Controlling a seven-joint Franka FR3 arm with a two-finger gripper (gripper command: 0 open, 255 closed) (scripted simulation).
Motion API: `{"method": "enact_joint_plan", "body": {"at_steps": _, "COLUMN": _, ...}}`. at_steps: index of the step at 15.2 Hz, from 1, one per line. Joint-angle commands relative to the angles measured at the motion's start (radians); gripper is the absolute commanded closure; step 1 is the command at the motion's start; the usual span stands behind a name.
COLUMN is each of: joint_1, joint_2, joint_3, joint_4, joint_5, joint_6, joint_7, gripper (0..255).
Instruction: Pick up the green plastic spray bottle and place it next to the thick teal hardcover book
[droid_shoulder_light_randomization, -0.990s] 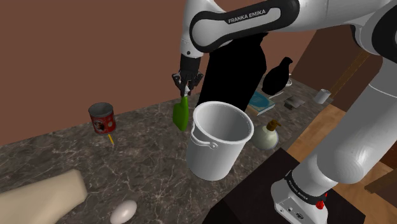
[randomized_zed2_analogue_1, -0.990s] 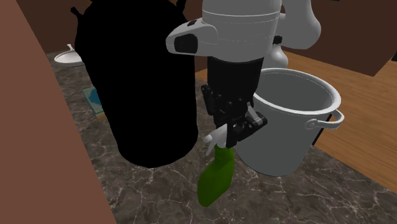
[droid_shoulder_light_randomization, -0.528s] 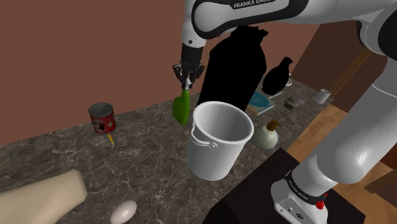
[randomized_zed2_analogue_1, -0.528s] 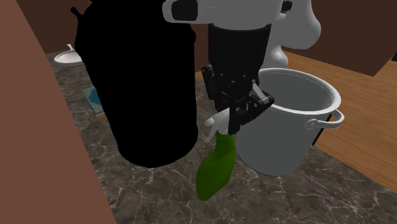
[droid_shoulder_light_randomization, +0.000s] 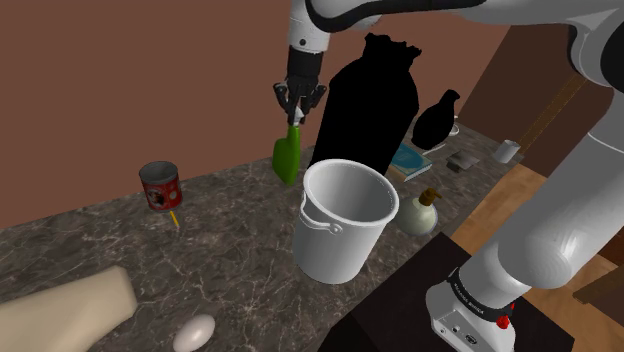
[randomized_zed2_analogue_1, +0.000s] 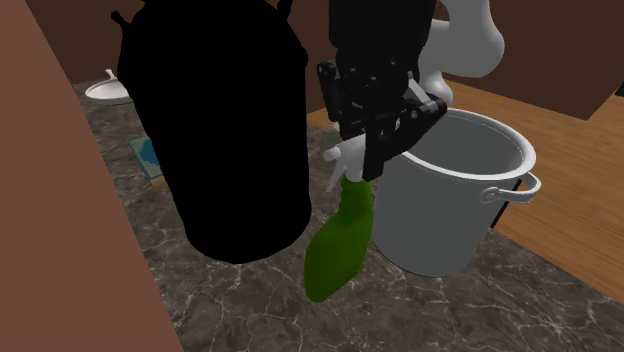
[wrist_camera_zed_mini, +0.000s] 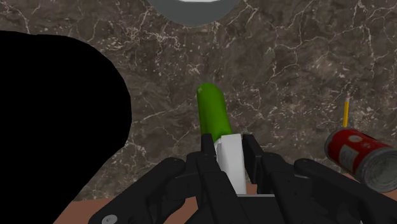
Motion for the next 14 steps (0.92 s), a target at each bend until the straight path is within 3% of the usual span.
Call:
{"method": "enact_joint_plan", "body": {"at_steps": 1, "joint_1": 0.000, "joint_2": -0.004, "joint_3": 0.000, "joint_4": 0.019, "joint_5": 0.001, "joint_6": -0.023, "joint_7": -0.001, "gripper": 255}}
{"method": "enact_joint_plan", "body": {"at_steps": 14, "joint_1": 0.002, "joint_2": 0.006, "joint_3": 0.002, "joint_4": 0.205, "joint_5": -0.002, "joint_6": -0.200, "joint_7": 0.003, "gripper": 255}}
